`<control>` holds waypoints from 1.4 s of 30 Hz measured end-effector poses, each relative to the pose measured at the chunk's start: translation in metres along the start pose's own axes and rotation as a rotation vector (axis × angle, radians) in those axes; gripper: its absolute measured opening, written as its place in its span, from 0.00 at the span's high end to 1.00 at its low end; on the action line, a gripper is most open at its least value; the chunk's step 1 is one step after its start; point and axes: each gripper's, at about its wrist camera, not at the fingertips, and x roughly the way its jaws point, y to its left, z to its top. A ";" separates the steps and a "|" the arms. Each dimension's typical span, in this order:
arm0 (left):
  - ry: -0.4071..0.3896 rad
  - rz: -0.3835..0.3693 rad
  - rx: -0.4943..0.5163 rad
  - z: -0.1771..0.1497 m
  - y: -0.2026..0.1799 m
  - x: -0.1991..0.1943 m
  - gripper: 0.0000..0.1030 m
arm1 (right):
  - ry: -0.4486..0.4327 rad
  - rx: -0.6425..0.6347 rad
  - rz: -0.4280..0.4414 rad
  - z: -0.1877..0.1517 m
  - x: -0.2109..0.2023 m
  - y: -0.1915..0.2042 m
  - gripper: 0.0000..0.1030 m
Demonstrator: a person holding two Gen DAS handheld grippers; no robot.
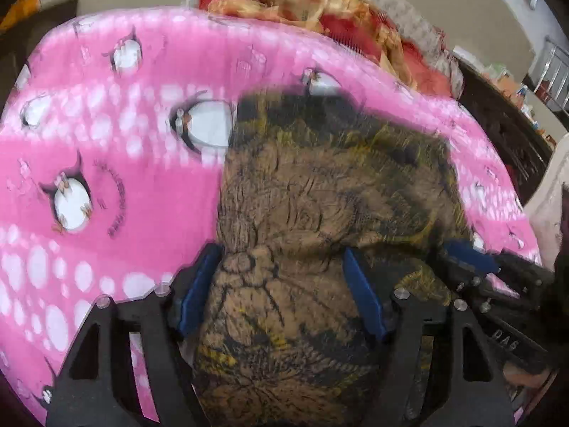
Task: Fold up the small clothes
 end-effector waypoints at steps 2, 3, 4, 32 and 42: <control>0.027 -0.012 -0.016 0.001 0.005 0.007 0.30 | -0.031 -0.004 -0.014 -0.006 0.000 -0.001 0.67; 0.023 -0.032 -0.037 0.001 0.010 0.008 0.30 | -0.033 -0.010 -0.021 -0.006 0.000 0.000 0.67; 0.020 -0.041 -0.048 0.000 0.013 0.008 0.30 | -0.034 -0.017 -0.021 -0.006 -0.001 0.000 0.67; -0.014 0.063 0.000 -0.007 -0.003 -0.001 0.29 | -0.150 -0.067 0.029 -0.104 -0.075 0.060 0.63; -0.013 0.063 -0.003 -0.006 -0.003 0.000 0.29 | -0.158 -0.069 0.026 -0.104 -0.075 0.061 0.62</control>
